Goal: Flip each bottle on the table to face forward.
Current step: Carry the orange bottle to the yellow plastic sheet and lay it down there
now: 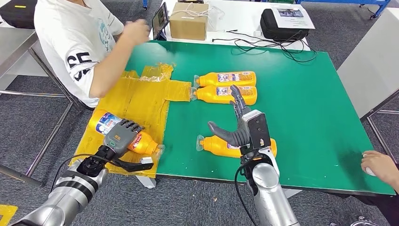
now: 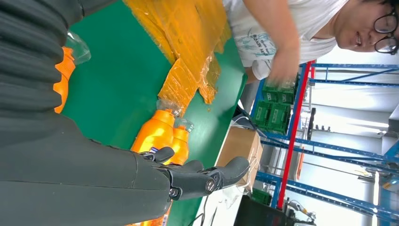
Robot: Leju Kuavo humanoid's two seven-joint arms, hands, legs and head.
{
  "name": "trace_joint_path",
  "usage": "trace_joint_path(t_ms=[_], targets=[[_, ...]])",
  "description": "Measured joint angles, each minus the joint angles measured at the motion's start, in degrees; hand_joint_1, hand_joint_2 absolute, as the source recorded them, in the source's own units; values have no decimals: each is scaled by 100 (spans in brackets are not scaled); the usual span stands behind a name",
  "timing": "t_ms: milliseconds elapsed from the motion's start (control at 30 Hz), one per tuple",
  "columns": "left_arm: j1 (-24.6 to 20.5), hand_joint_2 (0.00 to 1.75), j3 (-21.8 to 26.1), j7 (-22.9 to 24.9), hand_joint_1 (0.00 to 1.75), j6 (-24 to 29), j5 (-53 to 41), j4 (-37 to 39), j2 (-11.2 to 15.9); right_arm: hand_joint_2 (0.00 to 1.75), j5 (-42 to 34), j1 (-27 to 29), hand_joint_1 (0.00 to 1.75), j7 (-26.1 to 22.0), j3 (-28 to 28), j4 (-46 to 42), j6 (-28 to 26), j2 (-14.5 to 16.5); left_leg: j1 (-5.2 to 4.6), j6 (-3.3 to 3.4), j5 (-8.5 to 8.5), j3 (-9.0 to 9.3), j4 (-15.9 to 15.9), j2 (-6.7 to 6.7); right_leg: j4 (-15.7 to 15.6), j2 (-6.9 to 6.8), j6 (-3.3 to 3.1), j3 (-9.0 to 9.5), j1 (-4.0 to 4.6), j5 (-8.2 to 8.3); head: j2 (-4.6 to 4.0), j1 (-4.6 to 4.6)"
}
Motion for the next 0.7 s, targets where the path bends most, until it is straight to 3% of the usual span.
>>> trace_joint_path(t_ms=[33, 133, 167, 700], targets=[[-49, 175, -17, -58, 166, -56, 32, 51, 7, 175, 5, -1, 0, 0, -1, -4, 13, -11, 0, 0, 0, 4, 0, -1, 1, 0, 0, 4, 0, 0, 0, 0], [-189, 175, -48, -213, 38, -221, 172, 201, 19, 175, 39, 0, 0, 2, -2, -8, 44, -45, 0, -2, 1, 11, 0, -3, 6, 0, 0, 8, 0, 0, 0, 0], [-225, 175, -52, -241, 2, -263, 217, 246, 19, 175, 50, 0, 0, 7, -3, -8, 49, -57, 0, -3, 2, 13, 0, -4, 7, 0, 0, 9, 0, 0, 0, 0], [-465, 175, -57, -481, 0, -564, 588, 449, 4, 175, 86, -1, 0, 121, -10, -7, 151, -128, 0, -12, 9, 18, 0, -4, 21, 1, -16, 4, 0, 10, 0, 0]])
